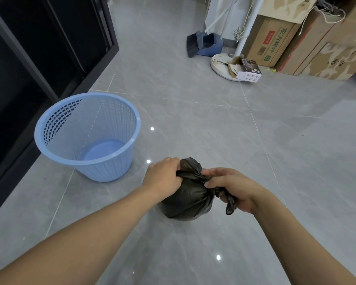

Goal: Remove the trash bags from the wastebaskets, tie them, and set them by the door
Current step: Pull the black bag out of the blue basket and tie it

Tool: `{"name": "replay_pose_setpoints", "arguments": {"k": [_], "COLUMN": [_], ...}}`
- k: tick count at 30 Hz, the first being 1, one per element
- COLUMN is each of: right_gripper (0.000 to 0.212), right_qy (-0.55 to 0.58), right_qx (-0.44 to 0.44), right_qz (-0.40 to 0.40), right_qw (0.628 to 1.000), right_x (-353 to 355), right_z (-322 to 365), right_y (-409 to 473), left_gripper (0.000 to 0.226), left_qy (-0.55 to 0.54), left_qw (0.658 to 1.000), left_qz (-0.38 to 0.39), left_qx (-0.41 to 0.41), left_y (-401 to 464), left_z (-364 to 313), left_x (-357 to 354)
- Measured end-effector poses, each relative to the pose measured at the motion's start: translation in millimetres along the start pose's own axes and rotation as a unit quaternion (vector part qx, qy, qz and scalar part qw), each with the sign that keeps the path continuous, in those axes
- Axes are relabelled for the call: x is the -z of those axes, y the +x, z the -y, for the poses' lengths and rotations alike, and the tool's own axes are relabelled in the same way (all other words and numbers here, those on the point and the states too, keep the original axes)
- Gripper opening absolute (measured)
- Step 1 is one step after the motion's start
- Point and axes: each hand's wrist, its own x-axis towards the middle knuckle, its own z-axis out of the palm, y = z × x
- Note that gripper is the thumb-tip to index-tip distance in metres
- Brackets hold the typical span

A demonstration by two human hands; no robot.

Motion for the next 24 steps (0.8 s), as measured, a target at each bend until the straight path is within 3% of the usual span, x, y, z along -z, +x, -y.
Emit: {"name": "replay_pose_setpoints", "arguments": {"k": [7, 15, 19, 24], "right_gripper": [0.028, 0.014, 0.022, 0.023], "right_qy": [-0.02, -0.222, -0.094, 0.021], "right_qx": [0.033, 0.035, -0.011, 0.076], "right_qz": [-0.074, -0.121, -0.06, -0.025], "right_qw": [0.997, 0.967, 0.994, 0.997], "right_x": [5.9, -2.4, 0.2, -4.2], "right_z": [-2.0, -1.1, 0.7, -8.7], "right_y": [2.0, 0.5, -4.6, 1.0], "left_gripper": [0.006, 0.006, 0.007, 0.006], "left_qy": [-0.039, -0.074, -0.088, -0.085], "left_qw": [0.999, 0.995, 0.992, 0.992], "left_qz": [0.029, 0.036, 0.034, 0.044], "left_qx": [0.025, 0.059, 0.081, 0.084], "left_y": [-2.7, -0.6, 1.4, 4.5], "left_z": [9.3, 10.6, 8.8, 4.7], "left_x": [0.6, -1.7, -0.5, -2.6]}}
